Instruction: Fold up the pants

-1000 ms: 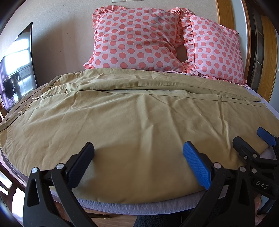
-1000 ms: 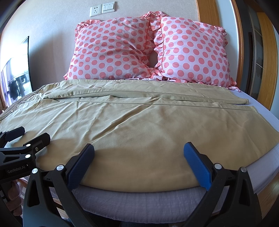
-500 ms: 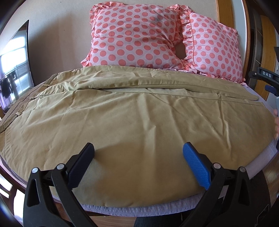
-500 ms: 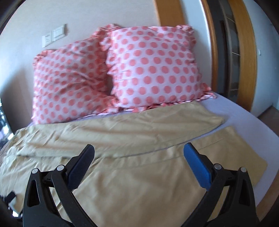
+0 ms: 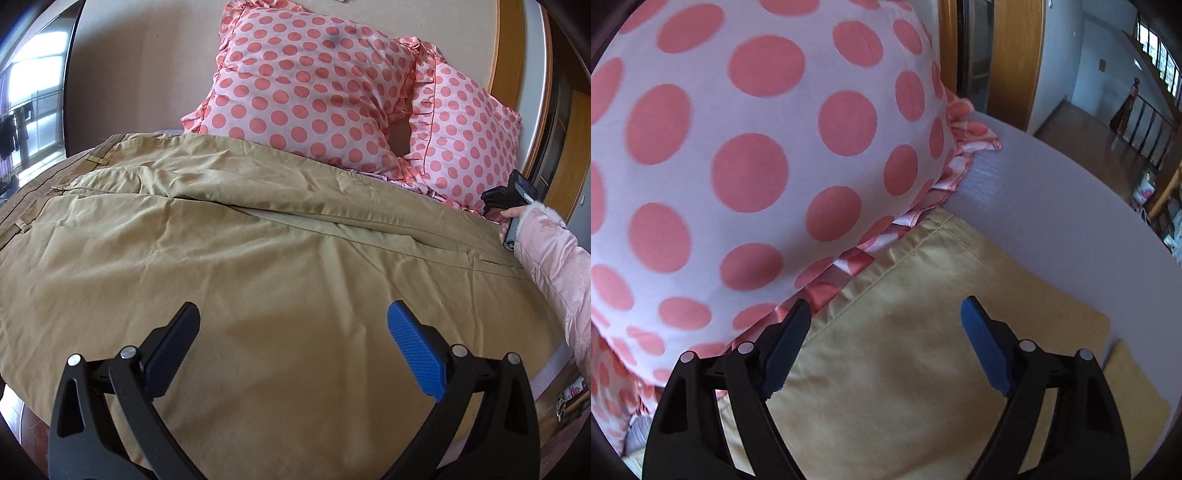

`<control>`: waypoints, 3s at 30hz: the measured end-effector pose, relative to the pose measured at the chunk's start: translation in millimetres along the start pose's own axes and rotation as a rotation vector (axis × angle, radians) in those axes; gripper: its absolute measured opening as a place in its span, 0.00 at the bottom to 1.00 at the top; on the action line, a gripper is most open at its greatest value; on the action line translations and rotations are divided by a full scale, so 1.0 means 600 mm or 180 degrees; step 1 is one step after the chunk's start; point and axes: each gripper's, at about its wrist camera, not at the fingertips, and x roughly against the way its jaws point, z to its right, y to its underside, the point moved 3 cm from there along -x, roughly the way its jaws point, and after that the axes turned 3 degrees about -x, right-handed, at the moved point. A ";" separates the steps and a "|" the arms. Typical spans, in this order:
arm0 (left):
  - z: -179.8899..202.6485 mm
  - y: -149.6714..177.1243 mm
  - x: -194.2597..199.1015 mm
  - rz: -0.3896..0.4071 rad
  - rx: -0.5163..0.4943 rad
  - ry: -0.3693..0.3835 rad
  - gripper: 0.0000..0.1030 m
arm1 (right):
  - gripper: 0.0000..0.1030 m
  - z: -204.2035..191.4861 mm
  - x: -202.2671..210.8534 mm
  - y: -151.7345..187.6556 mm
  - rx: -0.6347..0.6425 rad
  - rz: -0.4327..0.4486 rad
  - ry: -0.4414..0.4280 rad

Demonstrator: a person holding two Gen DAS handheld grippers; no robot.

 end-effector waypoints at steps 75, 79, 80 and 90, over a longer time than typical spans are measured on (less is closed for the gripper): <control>-0.274 0.030 0.132 0.0020 0.1495 -0.0211 0.12 | 0.02 0.532 0.199 0.261 -0.1403 0.0397 -0.2161; -0.282 0.065 0.136 0.0040 0.1581 -0.0192 0.13 | 0.02 0.540 0.194 0.272 -0.1404 0.0371 -0.2033; -0.283 0.067 0.138 0.0048 0.1569 -0.0195 0.14 | 0.02 0.540 0.196 0.273 -0.1358 0.0366 -0.1969; -0.310 0.076 0.207 0.0581 0.1708 -0.0395 0.59 | 0.64 0.555 0.229 0.279 -0.1153 0.0725 -0.1184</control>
